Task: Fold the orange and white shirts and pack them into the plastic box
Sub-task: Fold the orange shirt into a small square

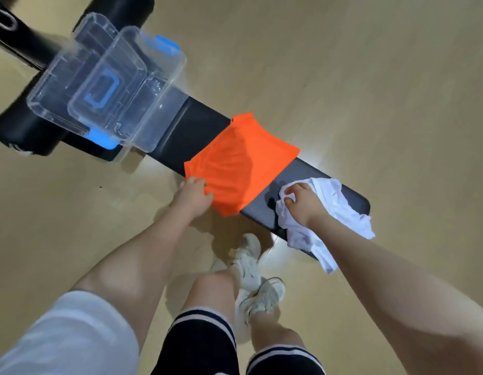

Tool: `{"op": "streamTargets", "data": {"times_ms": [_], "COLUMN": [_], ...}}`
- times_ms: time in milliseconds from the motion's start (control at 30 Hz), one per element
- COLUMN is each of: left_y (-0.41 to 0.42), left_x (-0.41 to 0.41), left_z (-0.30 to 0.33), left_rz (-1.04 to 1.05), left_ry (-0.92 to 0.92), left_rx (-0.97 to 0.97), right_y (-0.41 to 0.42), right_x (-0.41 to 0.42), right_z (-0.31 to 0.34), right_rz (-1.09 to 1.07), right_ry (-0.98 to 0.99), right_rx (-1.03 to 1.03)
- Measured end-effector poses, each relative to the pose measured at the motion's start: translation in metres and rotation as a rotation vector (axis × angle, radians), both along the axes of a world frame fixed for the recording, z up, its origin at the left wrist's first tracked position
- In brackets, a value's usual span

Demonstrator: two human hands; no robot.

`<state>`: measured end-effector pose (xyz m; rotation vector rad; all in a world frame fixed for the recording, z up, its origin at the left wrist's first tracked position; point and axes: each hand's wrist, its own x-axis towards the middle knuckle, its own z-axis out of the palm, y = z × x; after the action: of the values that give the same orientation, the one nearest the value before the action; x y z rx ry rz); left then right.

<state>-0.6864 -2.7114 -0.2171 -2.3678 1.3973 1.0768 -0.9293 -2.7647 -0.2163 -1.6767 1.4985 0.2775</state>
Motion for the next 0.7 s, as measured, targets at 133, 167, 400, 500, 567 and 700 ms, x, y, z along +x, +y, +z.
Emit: {"op": "streamTargets", "data": {"times_ms": [133, 167, 400, 500, 567, 700], "left_y": [0.012, 0.009, -0.043, -0.059, -0.067, -0.075], "left_x": [0.026, 0.034, 0.100, 0.124, 0.132, 0.131], "left_z": [0.015, 0.015, -0.039, -0.075, -0.096, -0.125], "left_rz": [-0.096, -0.112, -0.256, -0.293, -0.299, -0.178], "left_ry": [0.030, 0.052, 0.153, 0.125, 0.102, 0.114], "left_rx": [0.037, 0.042, 0.012, -0.009, -0.022, -0.101], "right_y": [0.040, 0.045, 0.051, 0.057, 0.063, 0.068], "right_x": [0.016, 0.024, 0.104, 0.137, 0.155, 0.176], "right_z": [0.010, 0.009, -0.062, -0.109, -0.129, -0.148], "right_rz": [-0.223, -0.255, -0.572, -0.843, -1.046, -1.268], "right_ry": [0.000, -0.004, -0.018, -0.016, -0.005, 0.073], "right_rx": [0.060, 0.053, 0.073, 0.071, 0.000, -0.173]}}
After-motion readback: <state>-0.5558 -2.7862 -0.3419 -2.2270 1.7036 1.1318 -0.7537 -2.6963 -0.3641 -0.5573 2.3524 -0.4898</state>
